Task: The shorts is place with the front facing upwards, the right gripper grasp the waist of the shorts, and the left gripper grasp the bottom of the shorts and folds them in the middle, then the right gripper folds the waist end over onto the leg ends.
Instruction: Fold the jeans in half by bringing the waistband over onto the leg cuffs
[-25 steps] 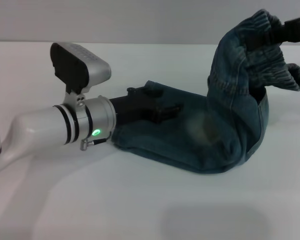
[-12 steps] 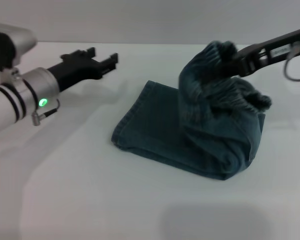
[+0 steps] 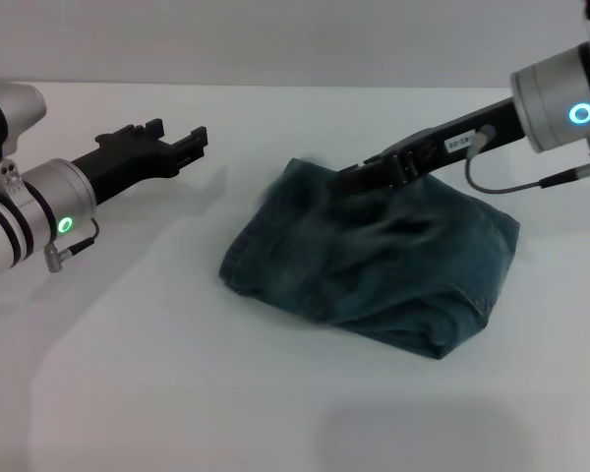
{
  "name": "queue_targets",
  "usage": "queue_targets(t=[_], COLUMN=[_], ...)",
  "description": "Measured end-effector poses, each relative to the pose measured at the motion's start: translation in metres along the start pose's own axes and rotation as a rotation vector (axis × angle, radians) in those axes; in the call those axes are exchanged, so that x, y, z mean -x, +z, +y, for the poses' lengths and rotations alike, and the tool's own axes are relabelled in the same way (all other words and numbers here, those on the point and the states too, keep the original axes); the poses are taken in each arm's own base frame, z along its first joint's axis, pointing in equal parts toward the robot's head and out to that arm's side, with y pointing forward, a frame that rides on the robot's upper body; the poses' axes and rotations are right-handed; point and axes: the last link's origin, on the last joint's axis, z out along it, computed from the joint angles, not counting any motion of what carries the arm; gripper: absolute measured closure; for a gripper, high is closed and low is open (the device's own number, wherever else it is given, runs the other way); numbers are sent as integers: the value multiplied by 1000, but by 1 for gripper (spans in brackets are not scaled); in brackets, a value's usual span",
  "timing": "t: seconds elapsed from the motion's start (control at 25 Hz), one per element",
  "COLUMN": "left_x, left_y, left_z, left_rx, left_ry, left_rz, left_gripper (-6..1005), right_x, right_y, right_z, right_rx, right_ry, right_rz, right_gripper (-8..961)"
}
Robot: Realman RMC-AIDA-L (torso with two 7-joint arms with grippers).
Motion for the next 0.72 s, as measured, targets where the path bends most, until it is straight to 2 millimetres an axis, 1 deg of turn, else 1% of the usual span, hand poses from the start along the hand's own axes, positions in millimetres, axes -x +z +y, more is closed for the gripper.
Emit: queue_targets(t=[0.12,0.2,0.44,0.72], left_x=[1,1,4,6], left_y=[0,-1,0,-1], left_z=[1,1,1,1], left_rx=[5,7,8,7], left_ry=[-2,-2,-5,-8], left_rz=[0,0,-10,-13], left_gripper=[307,308,308,308], right_x=[0,0,-5,-25], right_y=[8,12,13,8], right_z=[4,6,11,14], right_rx=[18,29,66,105], right_ry=[-28,-43,-63,-61], right_rz=[-11,-19,-13,108], right_gripper=[856,631,454,454])
